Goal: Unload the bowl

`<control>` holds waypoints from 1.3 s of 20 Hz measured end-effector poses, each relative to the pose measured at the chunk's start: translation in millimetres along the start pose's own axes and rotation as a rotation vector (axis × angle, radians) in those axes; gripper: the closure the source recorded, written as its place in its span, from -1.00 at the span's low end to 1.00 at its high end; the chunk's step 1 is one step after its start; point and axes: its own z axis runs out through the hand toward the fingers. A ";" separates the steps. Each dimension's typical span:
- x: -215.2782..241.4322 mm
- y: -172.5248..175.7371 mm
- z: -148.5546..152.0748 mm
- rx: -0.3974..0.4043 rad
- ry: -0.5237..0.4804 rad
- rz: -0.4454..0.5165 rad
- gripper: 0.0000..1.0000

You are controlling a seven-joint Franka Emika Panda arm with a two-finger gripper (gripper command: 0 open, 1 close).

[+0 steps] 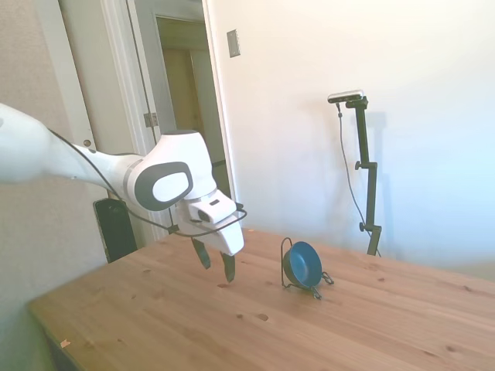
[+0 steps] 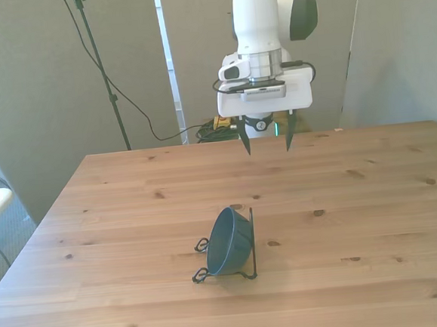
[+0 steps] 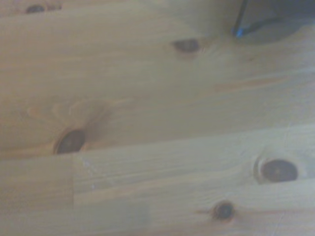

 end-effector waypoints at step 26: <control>151.1 -30.9 0.6 0.067 -0.076 -0.029 -1.00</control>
